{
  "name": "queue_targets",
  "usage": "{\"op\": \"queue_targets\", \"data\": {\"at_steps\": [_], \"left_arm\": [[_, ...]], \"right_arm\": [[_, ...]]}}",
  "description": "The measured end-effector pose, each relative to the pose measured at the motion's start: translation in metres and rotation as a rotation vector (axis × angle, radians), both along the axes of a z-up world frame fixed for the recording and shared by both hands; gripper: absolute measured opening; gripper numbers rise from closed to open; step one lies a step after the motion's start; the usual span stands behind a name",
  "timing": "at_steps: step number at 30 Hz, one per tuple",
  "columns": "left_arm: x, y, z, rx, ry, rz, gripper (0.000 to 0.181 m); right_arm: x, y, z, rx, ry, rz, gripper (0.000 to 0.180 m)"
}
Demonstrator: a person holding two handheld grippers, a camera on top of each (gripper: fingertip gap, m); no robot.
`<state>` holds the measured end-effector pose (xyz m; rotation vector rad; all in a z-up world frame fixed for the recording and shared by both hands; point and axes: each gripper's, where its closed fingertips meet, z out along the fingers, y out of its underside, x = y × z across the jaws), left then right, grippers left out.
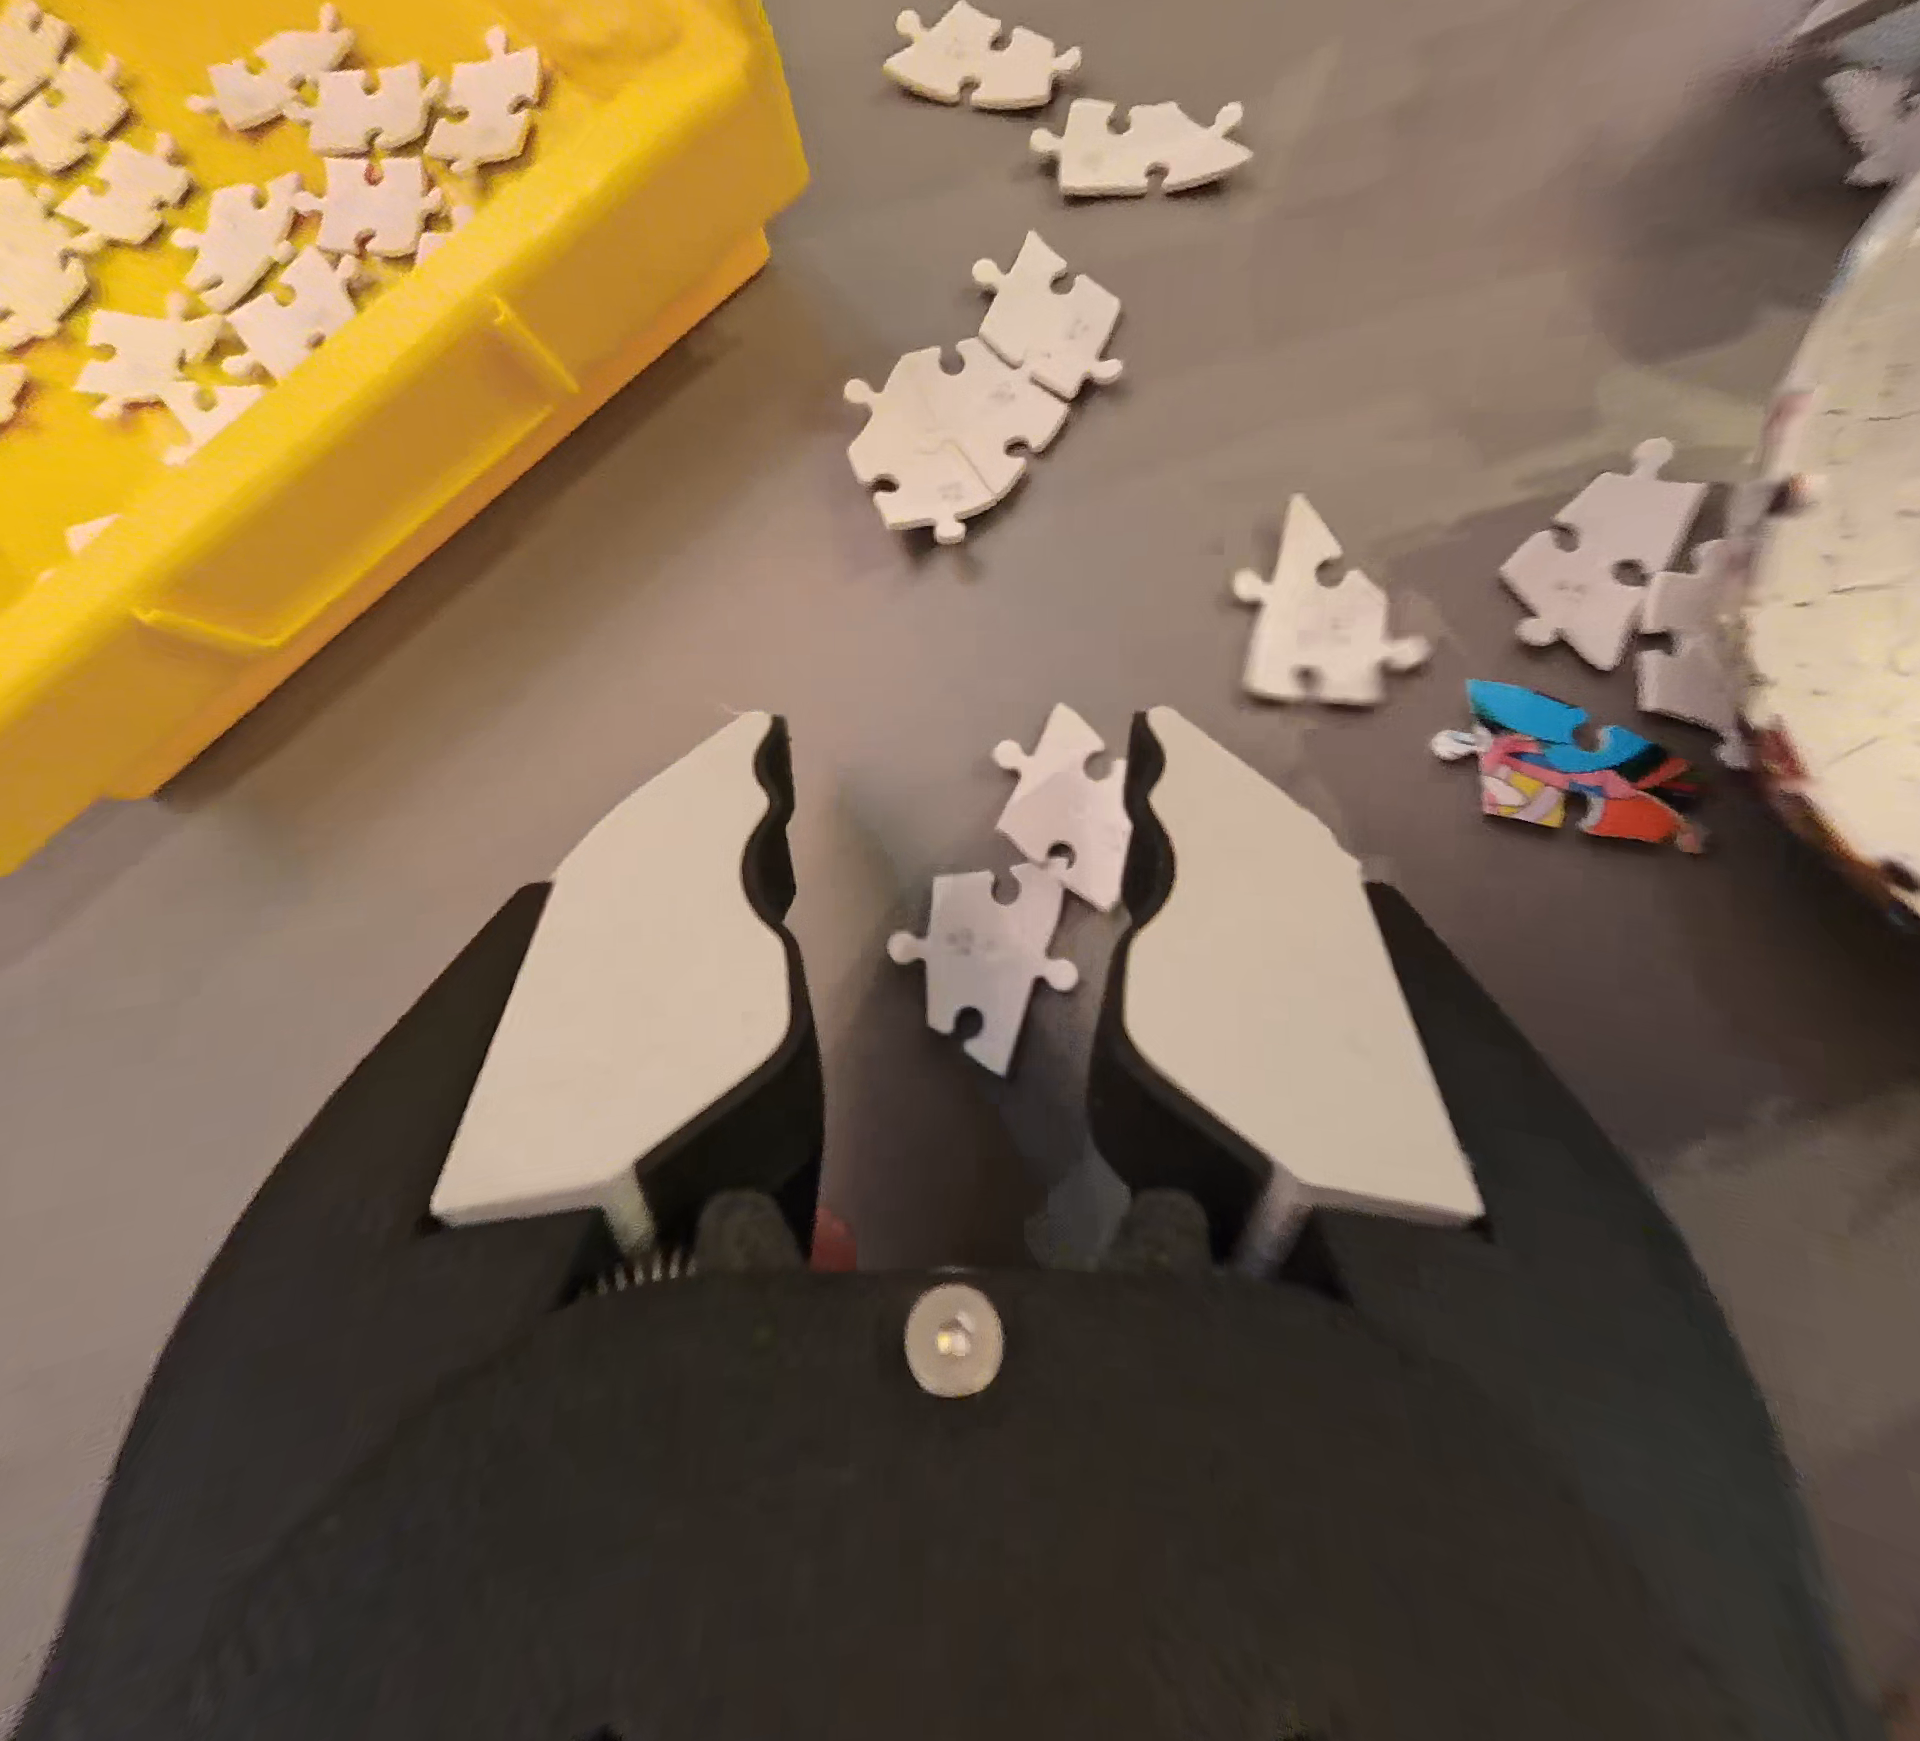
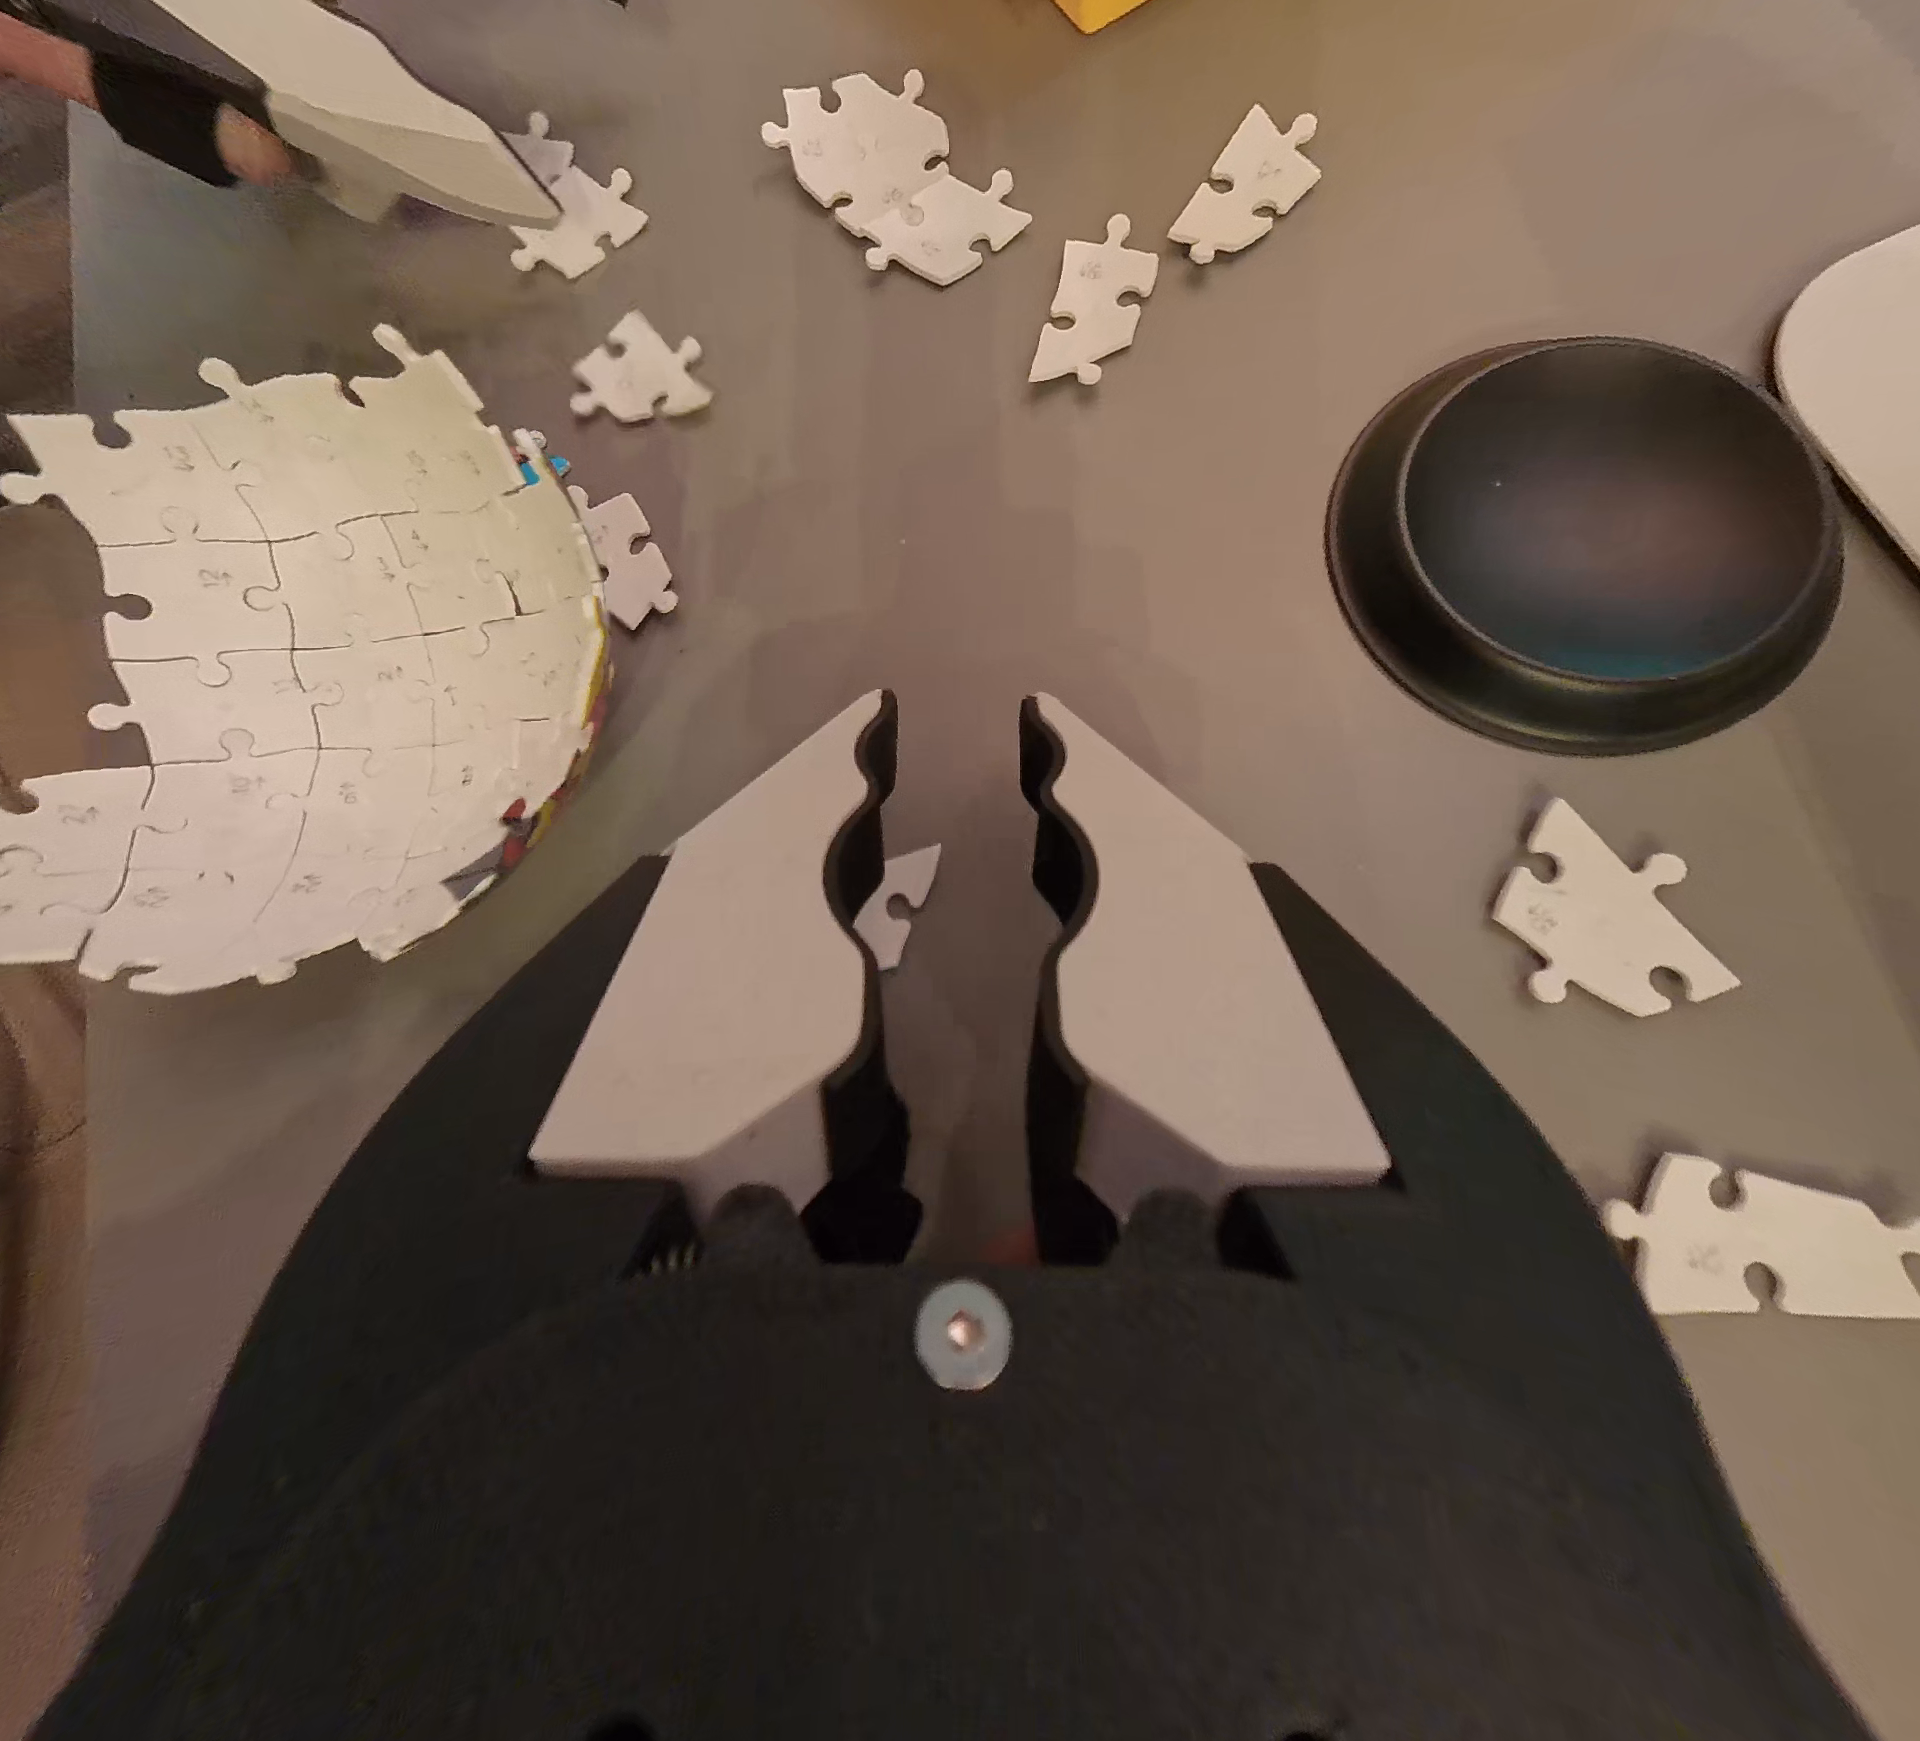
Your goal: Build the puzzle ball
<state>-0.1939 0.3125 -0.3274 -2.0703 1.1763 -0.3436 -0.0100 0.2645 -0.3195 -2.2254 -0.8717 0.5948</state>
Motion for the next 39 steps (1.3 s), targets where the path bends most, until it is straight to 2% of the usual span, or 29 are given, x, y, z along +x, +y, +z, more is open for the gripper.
{"op": "queue_targets", "data": {"at_steps": [5, 10, 26, 30, 33, 39], "left_arm": [[0.017, -0.029, 0.018, -0.110, -0.114, -0.132, 0.065], [0.029, -0.046, 0.008, -0.123, -0.045, -0.183, 0.066], [0.056, -0.083, -0.005, -0.139, -0.017, -0.201, 0.073], [0.052, -0.085, -0.011, -0.070, 0.068, -0.214, 0.060], [0.057, -0.094, -0.014, -0.088, 0.070, -0.243, 0.056], [0.064, -0.097, -0.015, -0.095, 0.057, -0.235, 0.068]], "right_arm": [[-0.006, -0.013, 0.007, -0.022, -0.005, 0.041, 0.022], [-0.024, -0.028, 0.002, -0.041, -0.034, 0.095, 0.022], [-0.024, -0.065, 0.002, -0.088, -0.019, 0.117, 0.022], [-0.021, -0.070, 0.003, -0.088, -0.011, 0.106, 0.023], [-0.020, -0.073, 0.002, -0.090, -0.007, 0.103, 0.023], [-0.018, -0.076, 0.004, -0.088, -0.003, 0.109, 0.023]]}}
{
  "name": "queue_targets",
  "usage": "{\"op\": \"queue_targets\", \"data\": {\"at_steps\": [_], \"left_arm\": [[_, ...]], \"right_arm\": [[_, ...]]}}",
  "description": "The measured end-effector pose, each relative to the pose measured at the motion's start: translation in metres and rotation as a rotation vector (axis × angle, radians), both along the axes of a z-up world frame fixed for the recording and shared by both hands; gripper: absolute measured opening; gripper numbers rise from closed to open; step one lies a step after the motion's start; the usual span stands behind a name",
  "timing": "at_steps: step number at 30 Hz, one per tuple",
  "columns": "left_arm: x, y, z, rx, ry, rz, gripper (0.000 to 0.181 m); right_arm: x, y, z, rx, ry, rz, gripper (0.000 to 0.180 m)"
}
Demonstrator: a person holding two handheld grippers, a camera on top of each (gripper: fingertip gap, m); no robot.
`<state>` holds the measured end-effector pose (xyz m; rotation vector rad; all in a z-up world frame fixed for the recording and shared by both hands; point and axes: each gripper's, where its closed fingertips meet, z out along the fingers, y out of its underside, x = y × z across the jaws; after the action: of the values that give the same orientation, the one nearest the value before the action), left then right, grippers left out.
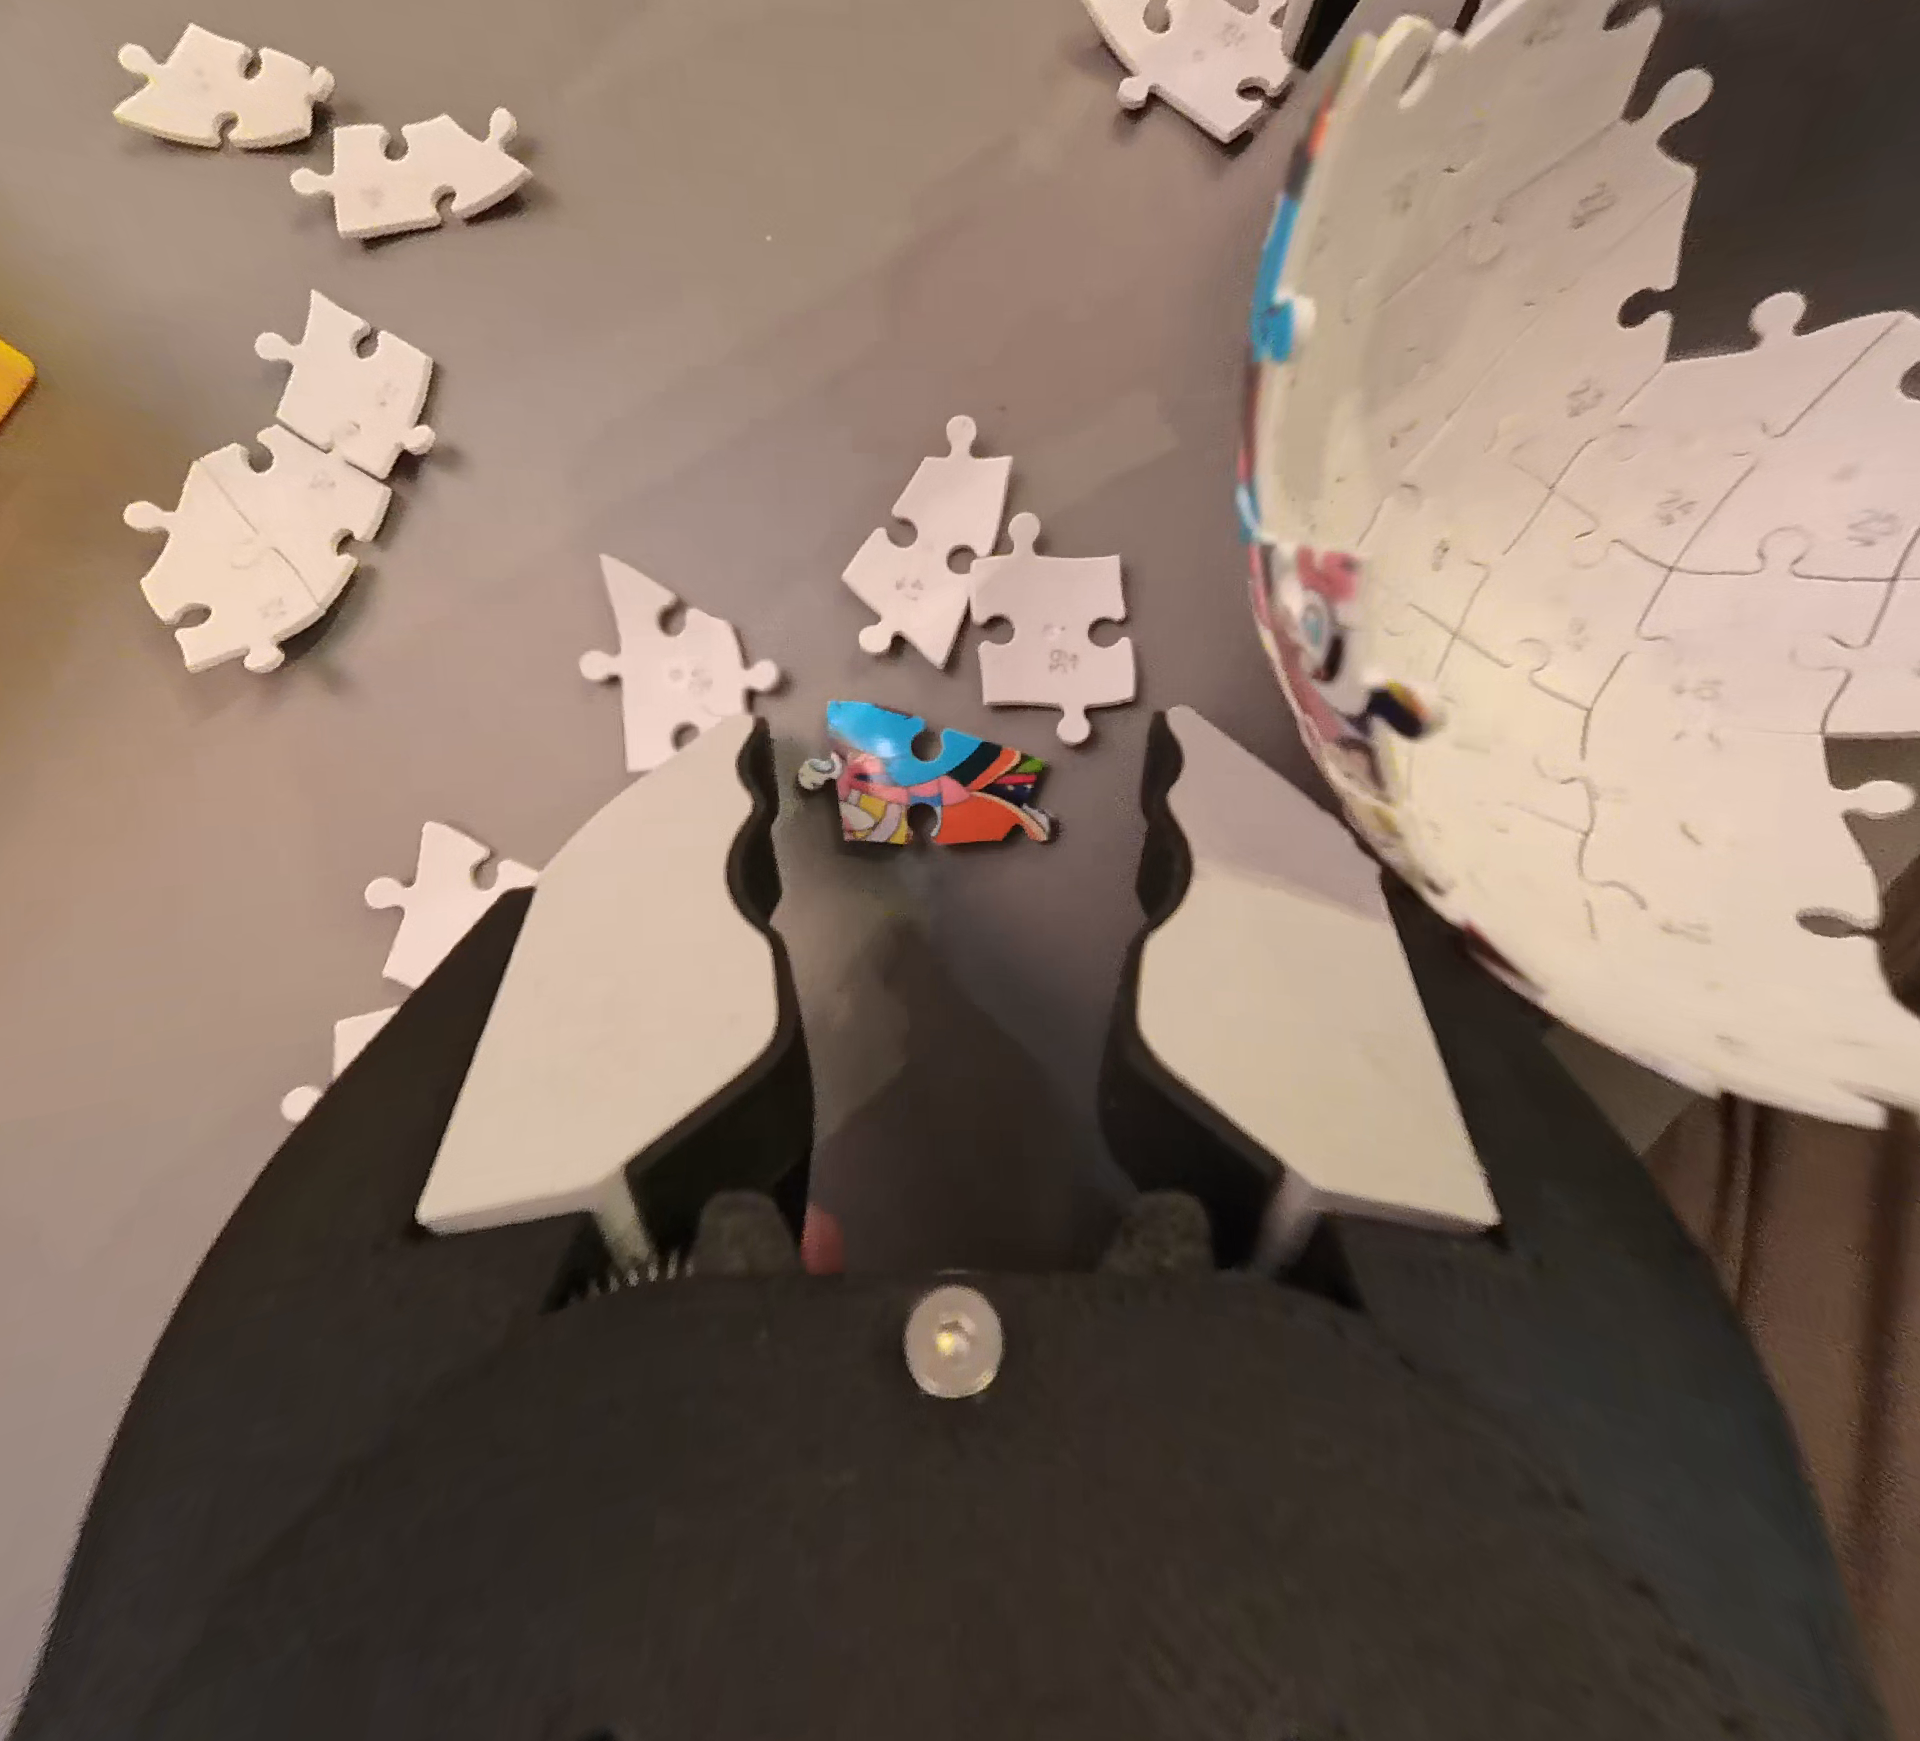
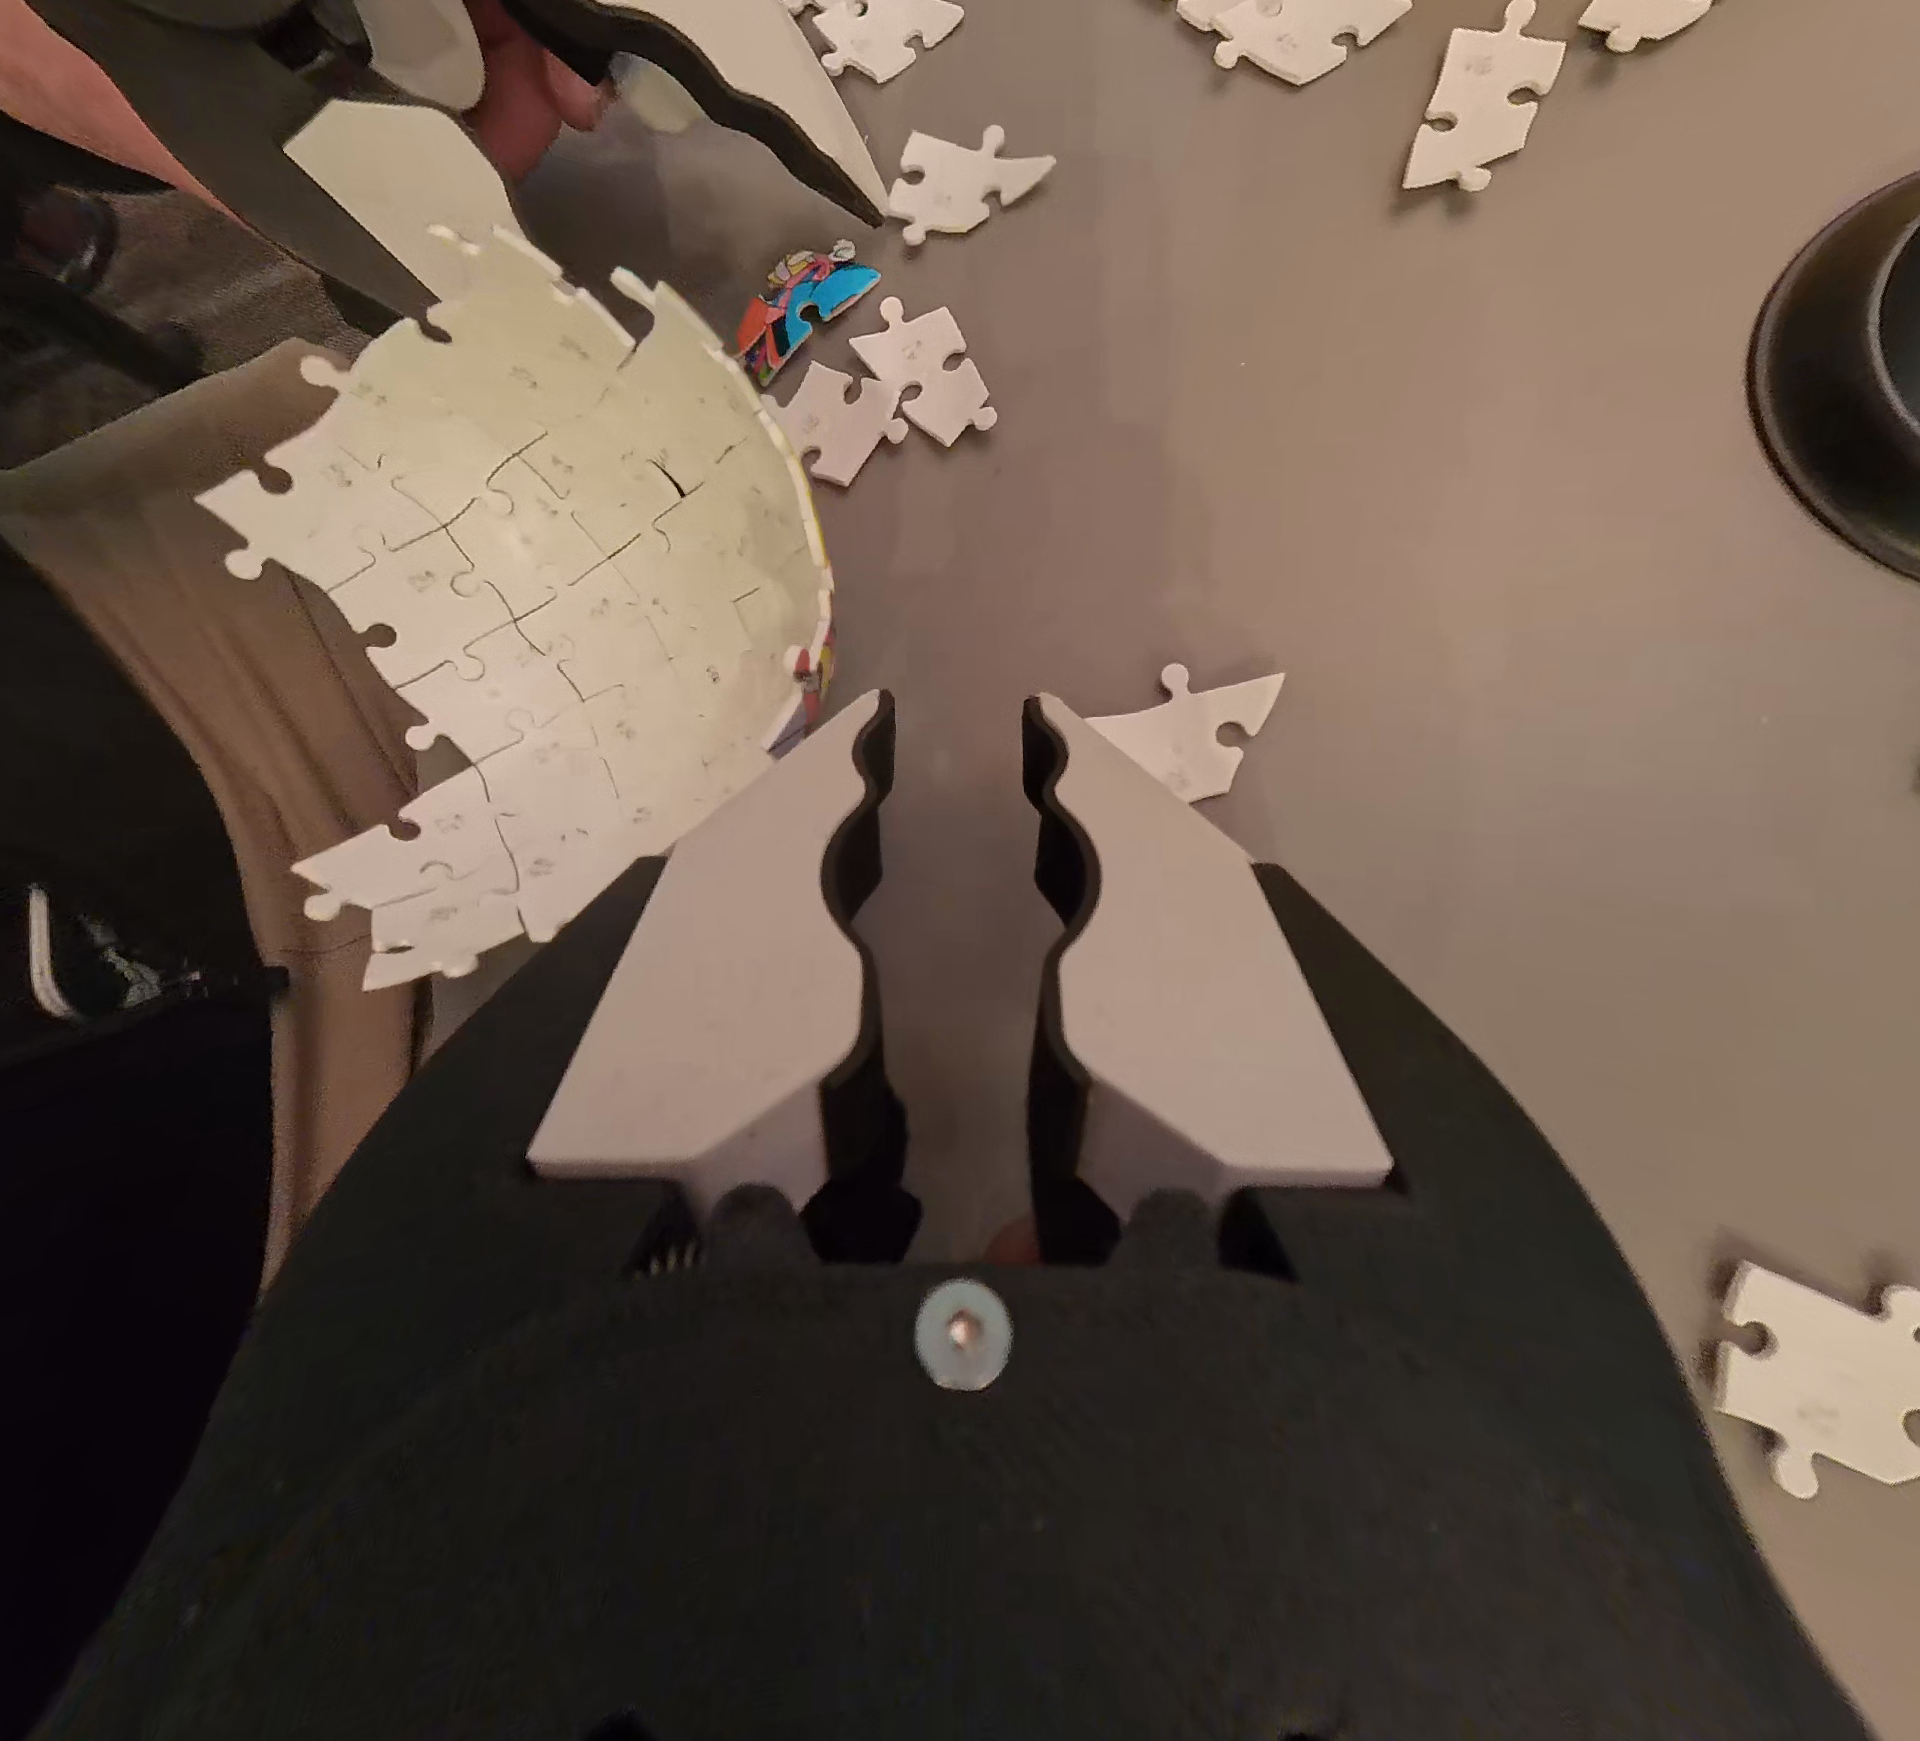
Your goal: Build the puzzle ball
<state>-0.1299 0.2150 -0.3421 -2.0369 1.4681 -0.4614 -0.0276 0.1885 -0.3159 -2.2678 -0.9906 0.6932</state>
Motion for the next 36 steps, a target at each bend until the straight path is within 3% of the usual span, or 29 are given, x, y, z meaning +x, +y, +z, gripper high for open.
{"op": "queue_targets", "data": {"at_steps": [5, 11, 16, 18, 23, 25, 28, 30, 36], "left_arm": [[0.000, -0.001, 0.000, 0.001, -0.006, 0.001, 0.068], [-0.004, 0.002, 0.002, 0.064, 0.019, -0.049, 0.036], [-0.006, 0.008, 0.002, 0.093, 0.014, -0.037, 0.030], [-0.008, 0.011, 0.005, 0.099, -0.004, -0.021, 0.000], [-0.012, 0.016, 0.005, 0.017, -0.076, 0.029, 0.000], [-0.017, 0.022, 0.013, 0.052, -0.082, 0.053, 0.015], [-0.027, 0.022, 0.010, -0.043, -0.013, 0.104, 0.041], [-0.031, 0.020, 0.007, -0.065, 0.030, 0.150, 0.049], [-0.027, 0.014, -0.001, -0.093, 0.102, 0.277, 0.039]], "right_arm": [[-0.003, -0.006, 0.000, -0.012, 0.022, 0.027, 0.023], [-0.004, -0.006, 0.000, -0.017, 0.039, 0.023, 0.023], [-0.002, -0.006, 0.001, -0.019, 0.052, 0.014, 0.023], [-0.001, -0.005, 0.001, -0.018, 0.055, 0.011, 0.023], [-0.001, -0.005, 0.003, -0.015, 0.063, 0.008, 0.023], [0.000, -0.004, 0.004, -0.012, 0.068, 0.005, 0.023], [0.001, -0.004, 0.005, -0.012, 0.074, 0.002, 0.023], [0.001, -0.004, 0.006, -0.013, 0.079, 0.001, 0.023], [0.001, -0.003, 0.011, -0.001, 0.090, -0.004, 0.023]]}}
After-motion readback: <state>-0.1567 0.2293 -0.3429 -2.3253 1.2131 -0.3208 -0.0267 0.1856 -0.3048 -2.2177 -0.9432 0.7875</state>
